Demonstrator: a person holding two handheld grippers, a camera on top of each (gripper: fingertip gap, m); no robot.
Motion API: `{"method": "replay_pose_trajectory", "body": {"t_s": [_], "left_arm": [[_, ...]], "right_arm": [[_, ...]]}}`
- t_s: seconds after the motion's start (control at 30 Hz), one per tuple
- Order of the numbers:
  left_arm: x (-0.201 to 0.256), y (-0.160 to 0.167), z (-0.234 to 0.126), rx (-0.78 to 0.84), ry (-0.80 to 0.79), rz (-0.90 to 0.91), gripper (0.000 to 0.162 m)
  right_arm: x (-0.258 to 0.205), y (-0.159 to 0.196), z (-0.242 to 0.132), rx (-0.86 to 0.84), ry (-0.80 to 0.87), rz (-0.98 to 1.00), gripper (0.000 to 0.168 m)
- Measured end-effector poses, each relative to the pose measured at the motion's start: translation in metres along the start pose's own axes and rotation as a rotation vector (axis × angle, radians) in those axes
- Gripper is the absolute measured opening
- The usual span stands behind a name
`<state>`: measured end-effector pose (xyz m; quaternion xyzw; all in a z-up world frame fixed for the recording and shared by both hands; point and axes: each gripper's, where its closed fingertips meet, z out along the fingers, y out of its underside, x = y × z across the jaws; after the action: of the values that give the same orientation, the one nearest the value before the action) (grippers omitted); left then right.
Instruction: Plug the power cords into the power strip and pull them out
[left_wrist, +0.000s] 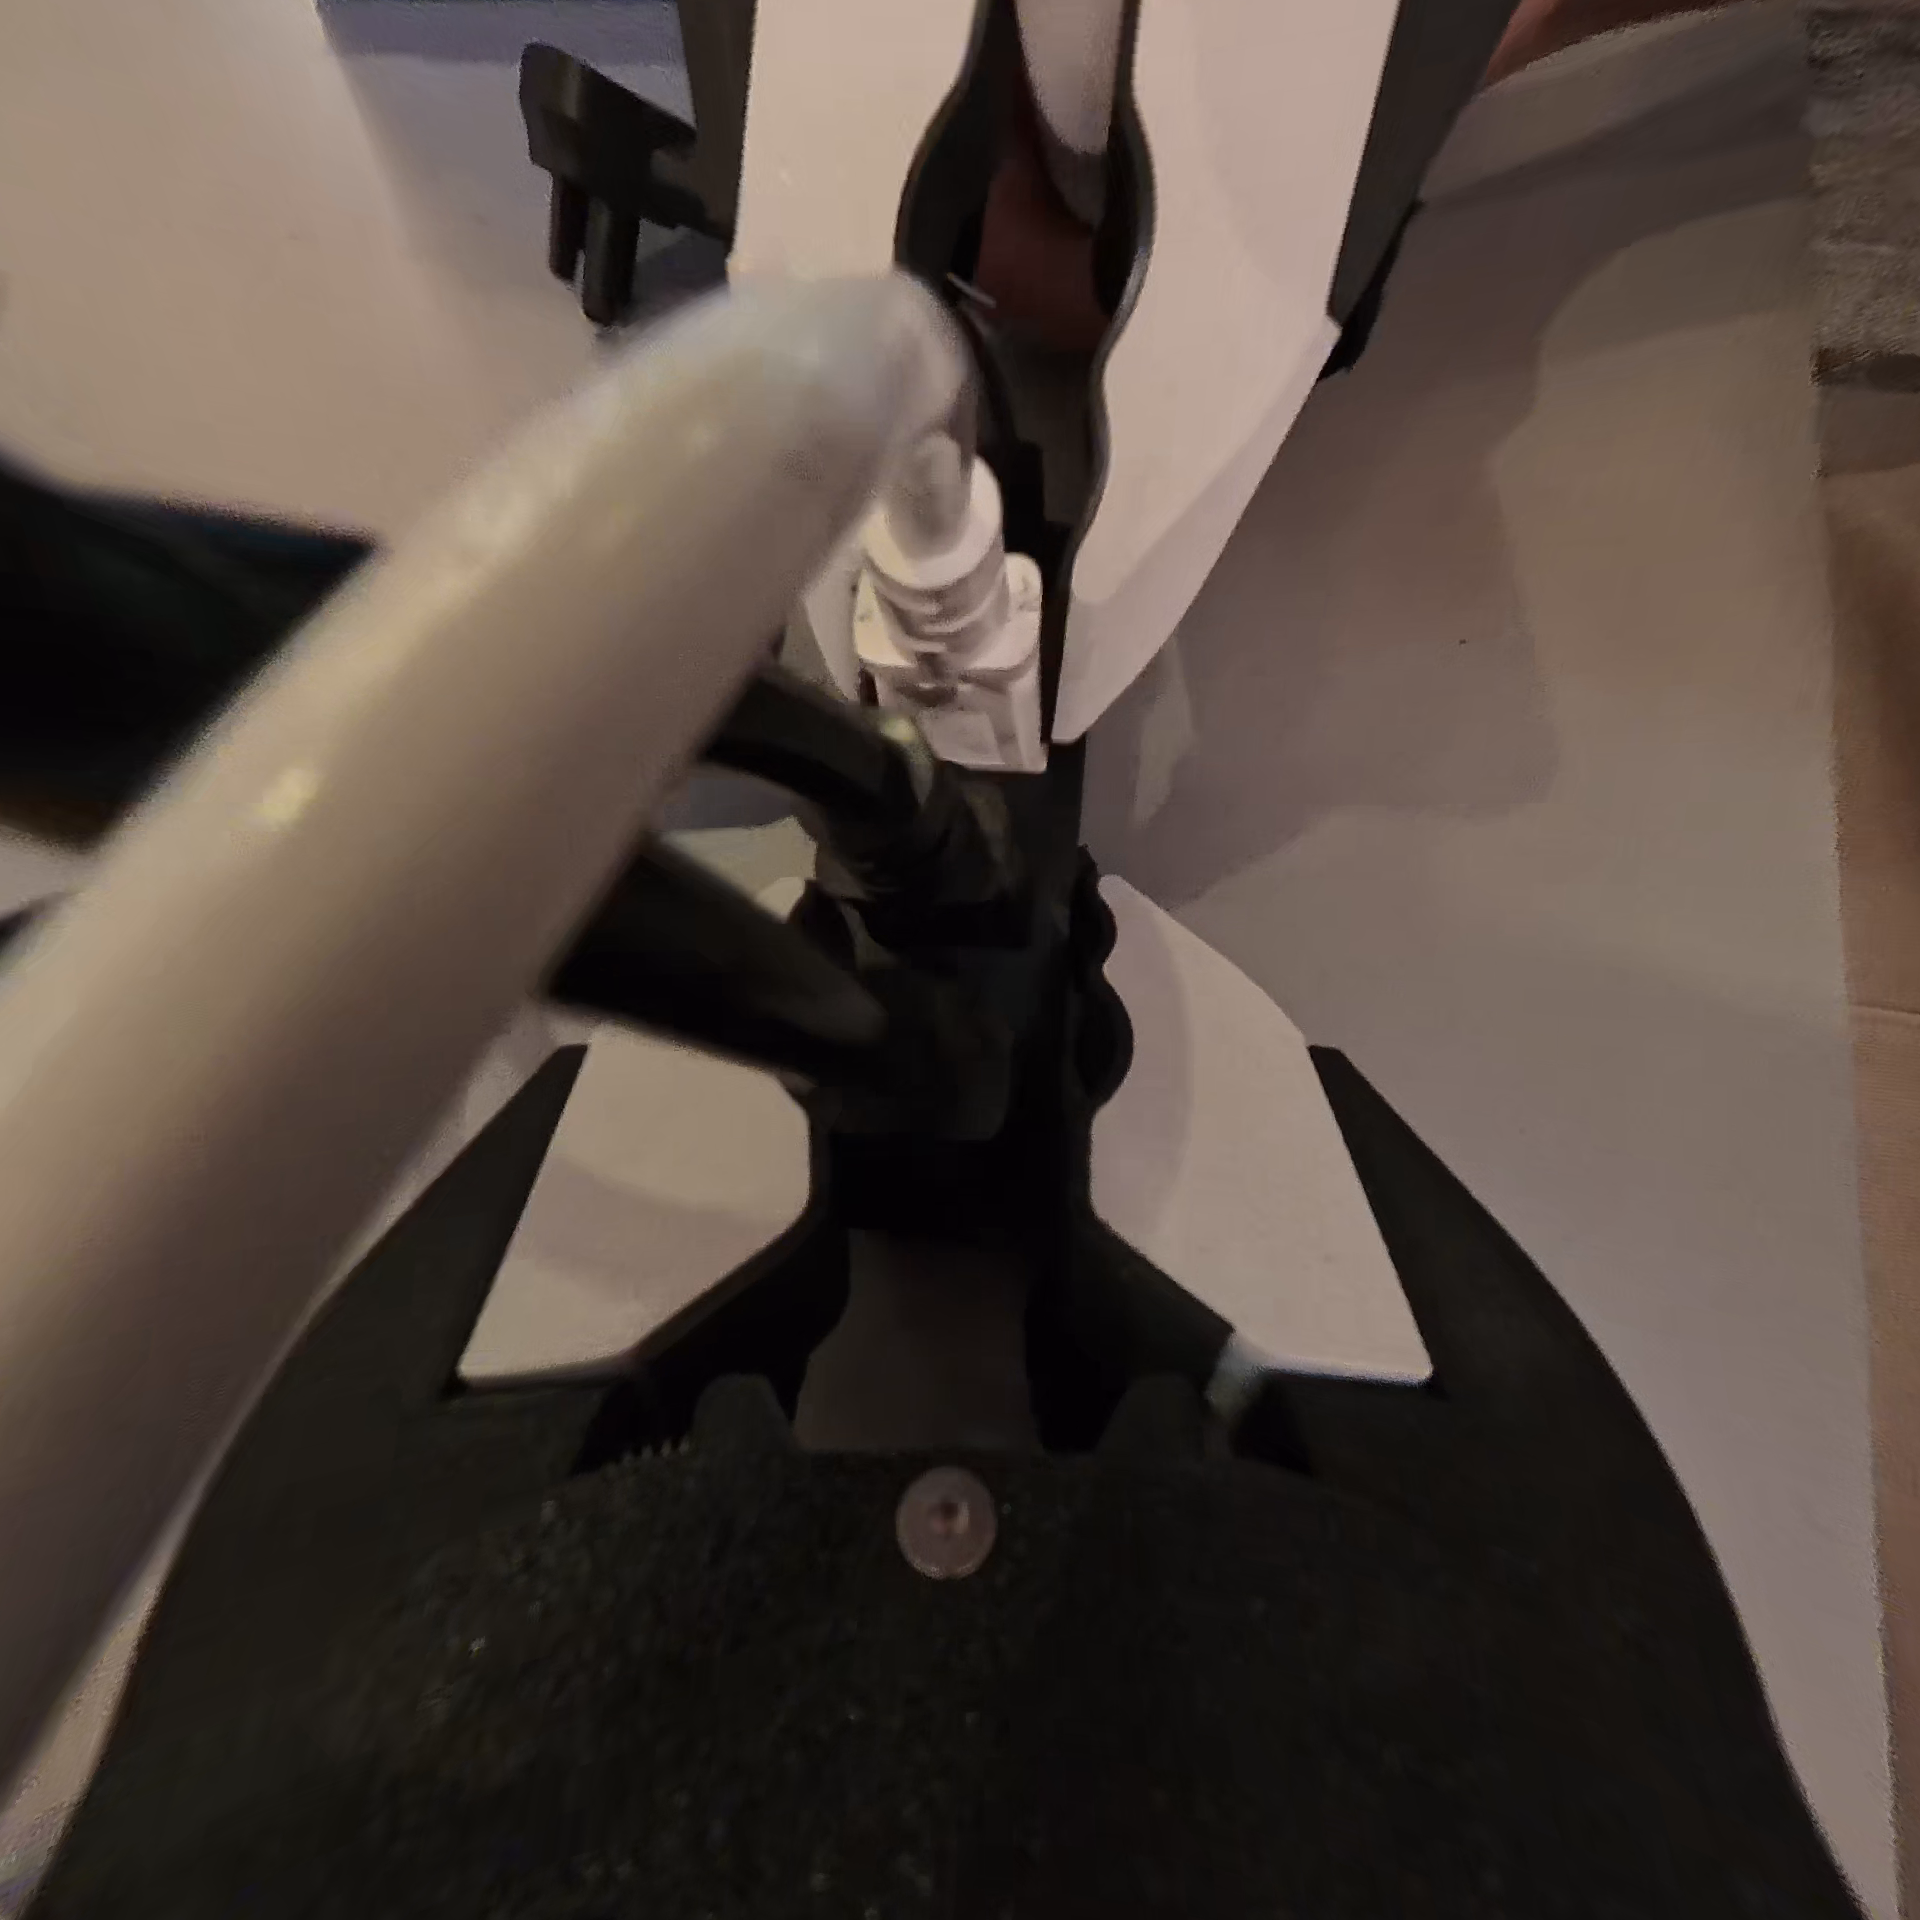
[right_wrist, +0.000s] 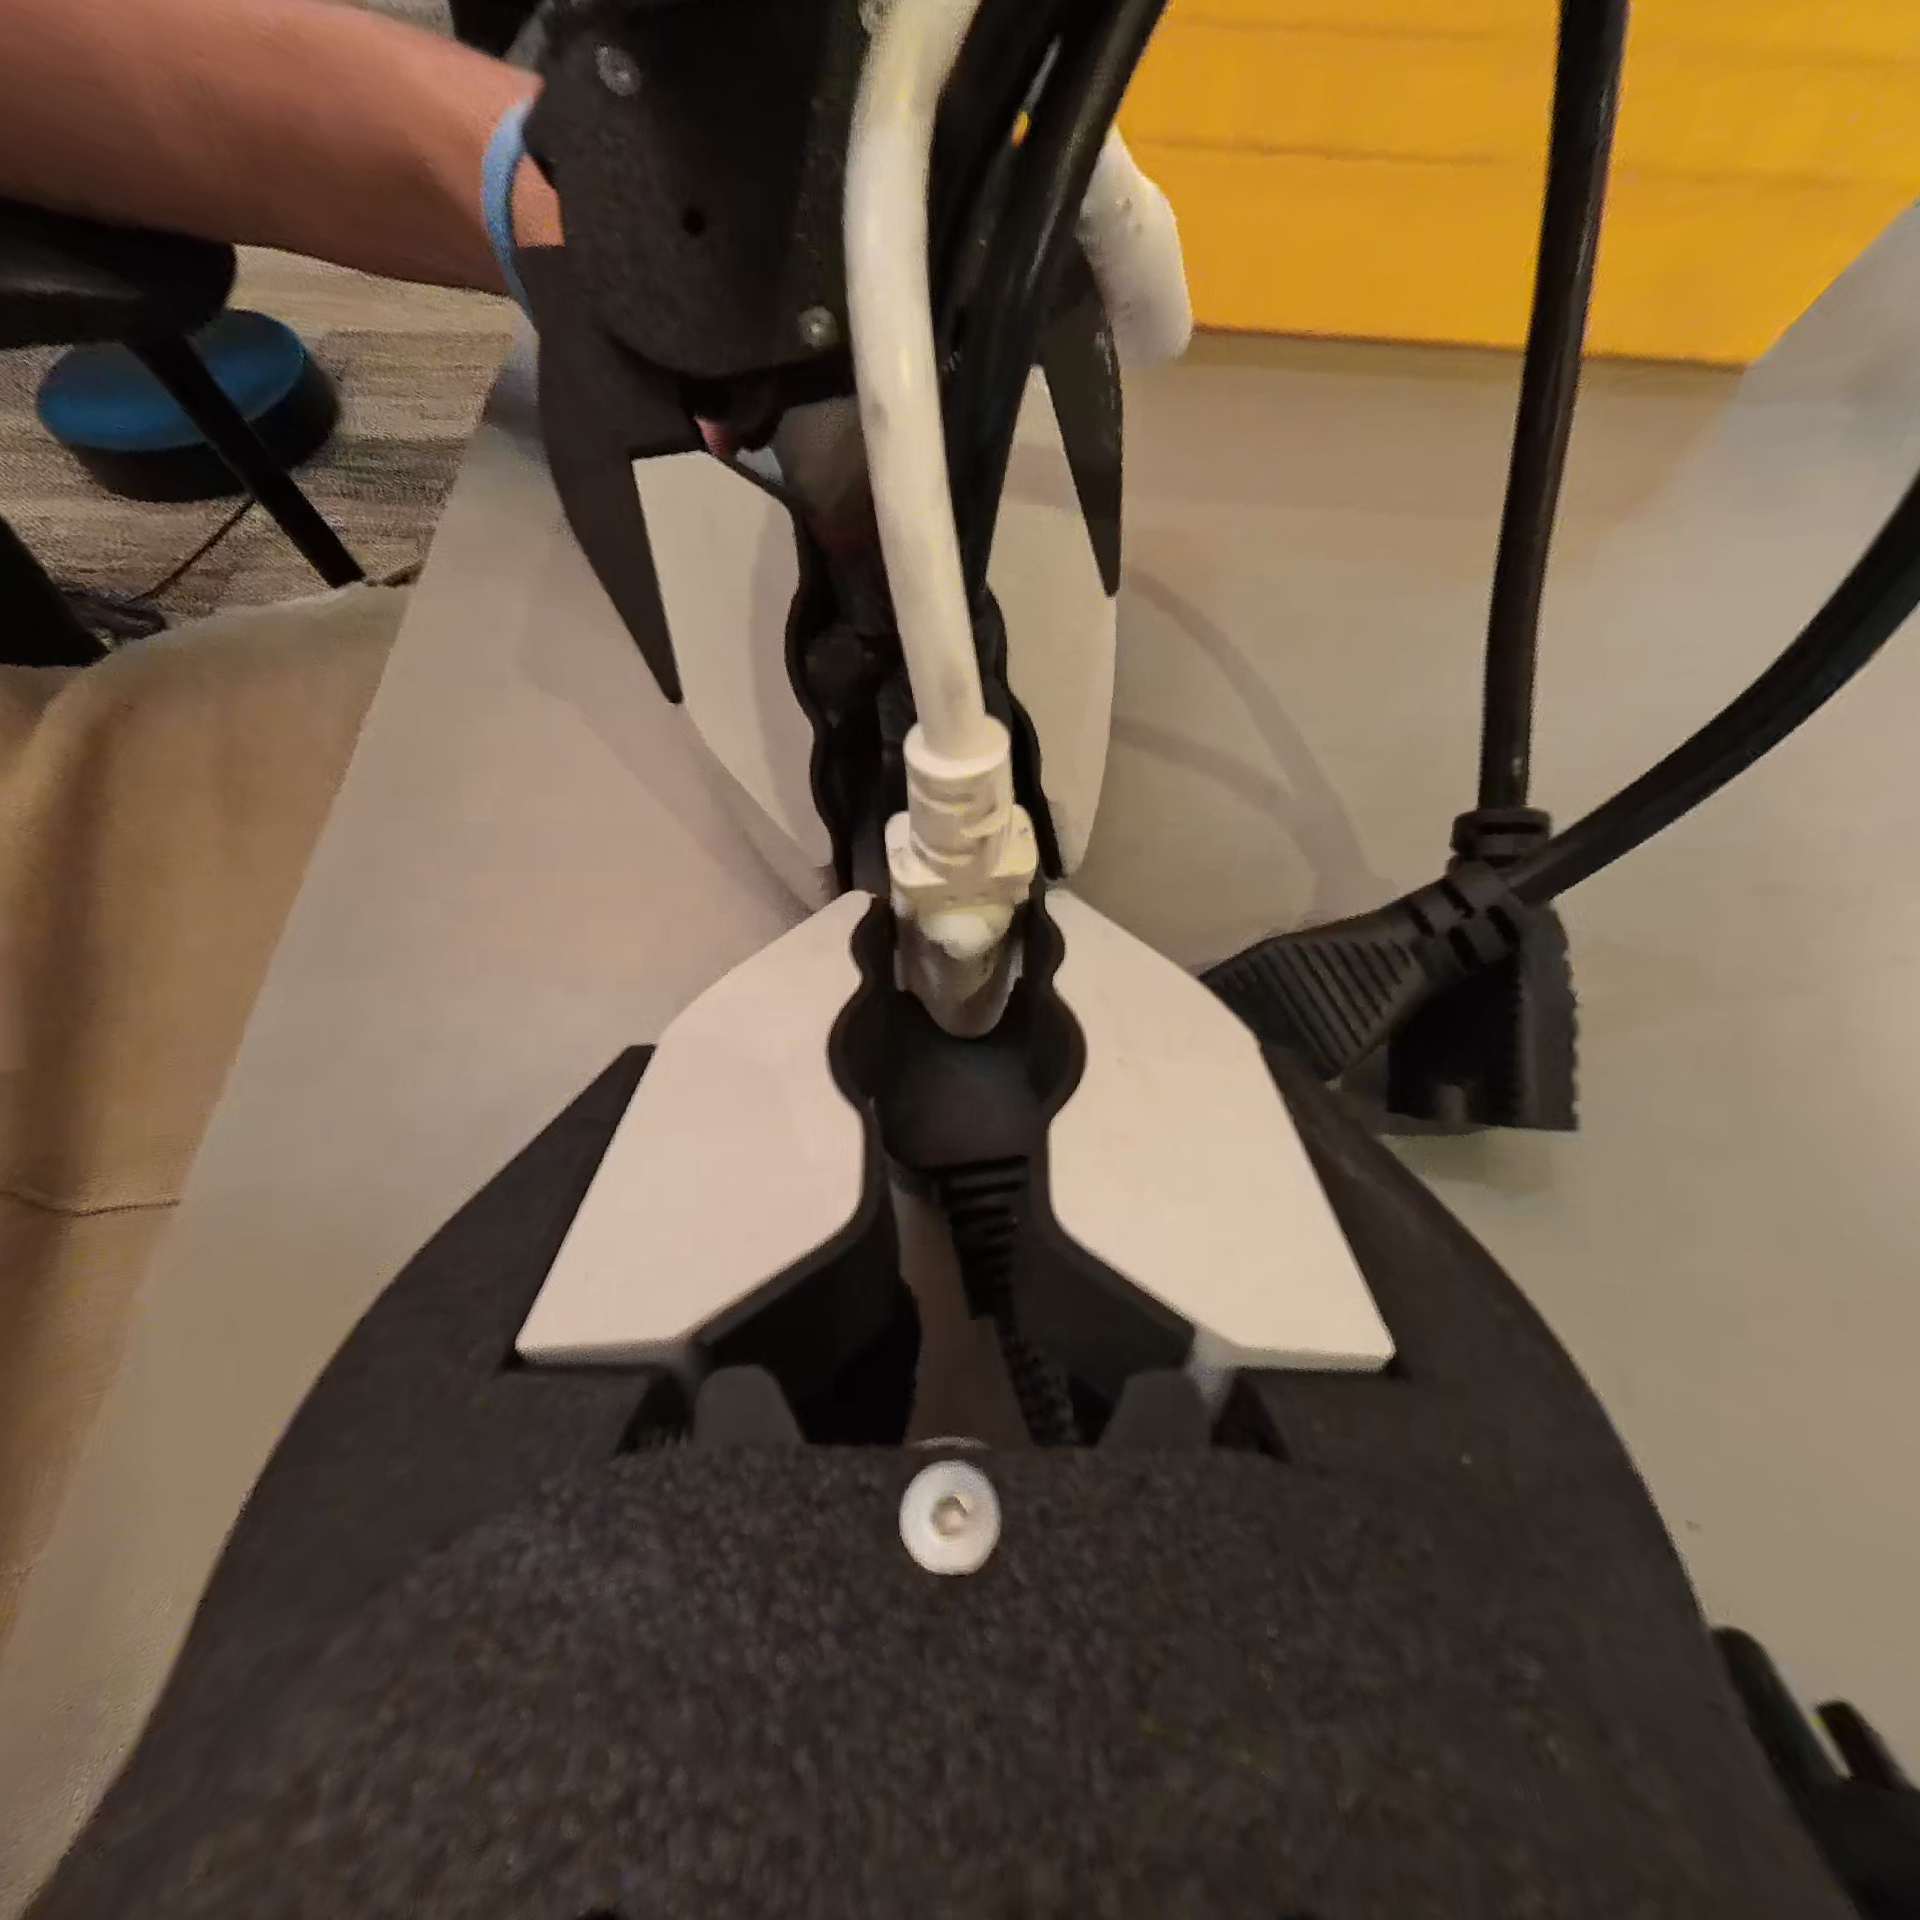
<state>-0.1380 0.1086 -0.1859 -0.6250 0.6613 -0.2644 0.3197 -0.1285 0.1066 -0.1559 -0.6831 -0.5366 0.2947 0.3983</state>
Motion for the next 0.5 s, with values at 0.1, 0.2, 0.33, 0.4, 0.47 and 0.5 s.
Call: {"method": "replay_pose_trajectory", "body": {"t_s": [0.1, 0.2, 0.33, 0.4, 0.47, 0.5], "left_arm": [[0.001, -0.003, -0.001, 0.019, 0.005, 0.000, 0.048], [0.002, -0.005, 0.000, 0.020, -0.002, 0.008, 0.048], [0.002, -0.005, 0.001, 0.018, 0.002, -0.009, 0.046], [0.000, -0.002, 0.002, -0.006, -0.029, 0.006, 0.046], [0.001, 0.000, 0.005, -0.036, -0.032, 0.023, 0.046], [0.001, 0.000, 0.005, -0.033, -0.021, 0.019, 0.046]], "right_arm": [[-0.001, -0.007, -0.004, 0.053, -0.017, 0.016, 0.022], [-0.002, -0.007, -0.005, 0.062, -0.038, 0.023, 0.021], [-0.002, -0.008, -0.005, 0.068, -0.075, 0.063, 0.022], [0.000, -0.004, -0.003, 0.039, -0.069, 0.064, 0.023], [0.001, 0.007, -0.001, -0.029, -0.077, 0.058, 0.024], [0.001, 0.007, -0.001, -0.028, -0.079, 0.065, 0.024]]}}
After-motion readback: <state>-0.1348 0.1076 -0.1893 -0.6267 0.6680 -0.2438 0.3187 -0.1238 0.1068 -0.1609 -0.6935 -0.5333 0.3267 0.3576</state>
